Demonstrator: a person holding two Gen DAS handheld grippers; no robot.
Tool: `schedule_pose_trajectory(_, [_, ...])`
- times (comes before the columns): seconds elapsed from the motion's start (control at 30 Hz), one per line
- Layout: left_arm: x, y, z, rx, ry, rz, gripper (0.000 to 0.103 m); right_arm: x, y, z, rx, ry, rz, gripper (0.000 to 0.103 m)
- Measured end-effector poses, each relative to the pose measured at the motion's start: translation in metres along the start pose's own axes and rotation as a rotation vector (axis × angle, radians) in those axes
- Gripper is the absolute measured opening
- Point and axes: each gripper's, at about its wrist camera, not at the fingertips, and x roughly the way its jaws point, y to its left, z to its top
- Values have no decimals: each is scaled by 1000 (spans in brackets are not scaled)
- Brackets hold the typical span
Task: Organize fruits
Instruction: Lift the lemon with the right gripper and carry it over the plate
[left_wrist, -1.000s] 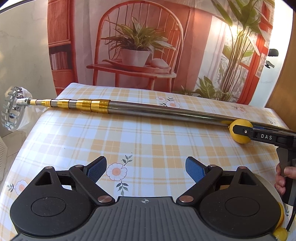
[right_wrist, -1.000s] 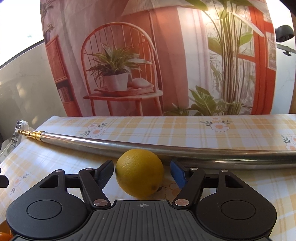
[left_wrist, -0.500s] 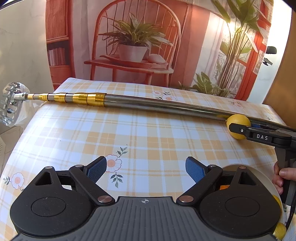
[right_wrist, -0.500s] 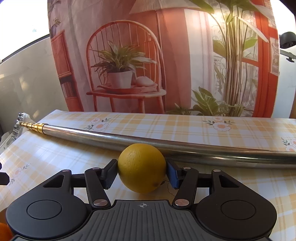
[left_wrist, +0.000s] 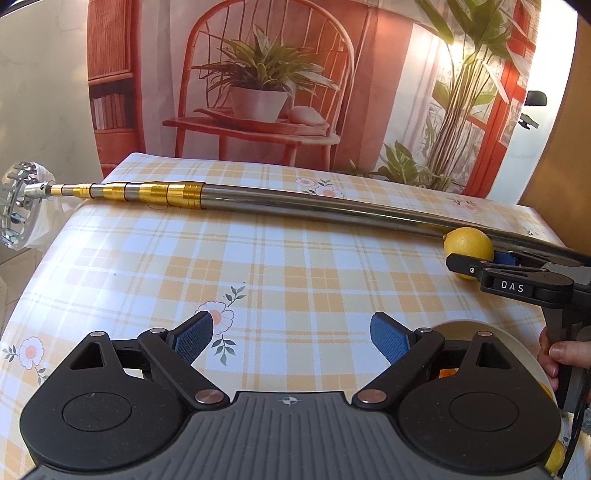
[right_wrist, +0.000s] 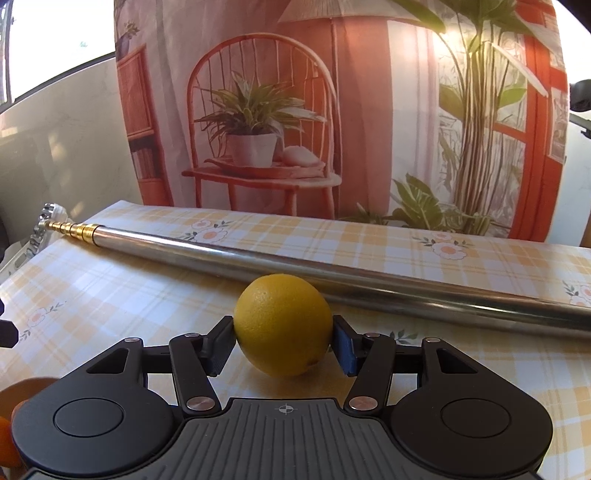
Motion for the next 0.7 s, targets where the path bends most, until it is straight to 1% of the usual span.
schedule_pose_trajectory(0.1, [0, 0, 0, 1, -2, -2, 94, 0, 3, -1, -17, -2, -11, 52])
schedule_pose_trajectory(0.23, [-1, 0, -1, 0, -2, -3, 94, 0, 2, -2, 14, -5, 4, 52])
schedule_pose_trajectory(0.53, [-5, -1, 0, 0, -9, -18, 94, -5, 0, -2, 15, -32, 15, 51])
schedule_pose_trajectory(0.7, [-8, -3, 1, -9, 6, -23, 94, -9, -2, -3, 28, -42, 5, 51])
